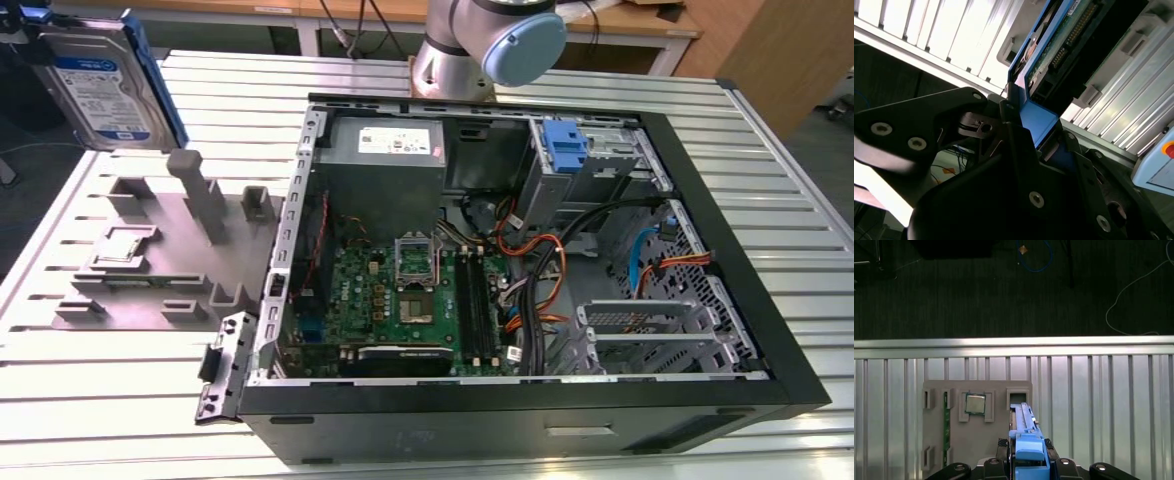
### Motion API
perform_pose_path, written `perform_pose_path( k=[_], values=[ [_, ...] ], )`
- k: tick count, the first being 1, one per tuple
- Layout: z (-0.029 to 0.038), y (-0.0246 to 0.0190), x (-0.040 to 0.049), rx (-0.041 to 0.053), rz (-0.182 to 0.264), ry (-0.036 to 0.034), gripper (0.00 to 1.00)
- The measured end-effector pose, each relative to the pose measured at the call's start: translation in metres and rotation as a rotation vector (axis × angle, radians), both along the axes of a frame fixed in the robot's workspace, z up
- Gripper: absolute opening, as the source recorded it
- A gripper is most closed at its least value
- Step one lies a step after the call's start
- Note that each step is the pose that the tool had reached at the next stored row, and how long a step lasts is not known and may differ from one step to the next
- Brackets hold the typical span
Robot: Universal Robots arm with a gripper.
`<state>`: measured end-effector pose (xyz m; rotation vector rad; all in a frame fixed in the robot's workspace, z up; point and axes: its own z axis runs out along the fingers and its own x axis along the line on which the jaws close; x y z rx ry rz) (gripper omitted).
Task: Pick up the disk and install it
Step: 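Pick up the disk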
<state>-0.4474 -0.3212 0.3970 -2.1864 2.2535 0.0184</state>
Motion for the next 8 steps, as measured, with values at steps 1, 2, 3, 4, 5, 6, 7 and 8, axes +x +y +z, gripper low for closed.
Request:
perform_pose_path(
  k=[1, 2, 3, 4, 5, 6, 7, 8],
  values=[
    [0.0009, 0.0000, 0.0000, 0.0001, 0.000, 0.0000, 0.37],
    [0.0018, 0.0000, 0.0000, 0.0000, 0.000, 0.0000, 0.37],
    [0.0030, 0.0000, 0.0000, 0.0000, 0.000, 0.0001, 0.37],
    [0.0041, 0.0000, 0.0000, 0.0000, 0.000, 0.0001, 0.37],
    [0.0051, 0.0000, 0.0000, 0.0000, 0.000, -0.0001, 0.37],
    [0.0061, 0.0000, 0.0000, 0.0000, 0.000, -0.0001, 0.37],
    [0.0072, 0.0000, 0.0000, 0.0000, 0.000, 0.0000, 0.37],
    [0.0082, 0.0000, 0.0000, 0.0000, 0.000, -0.0001, 0.37]
  ],
)
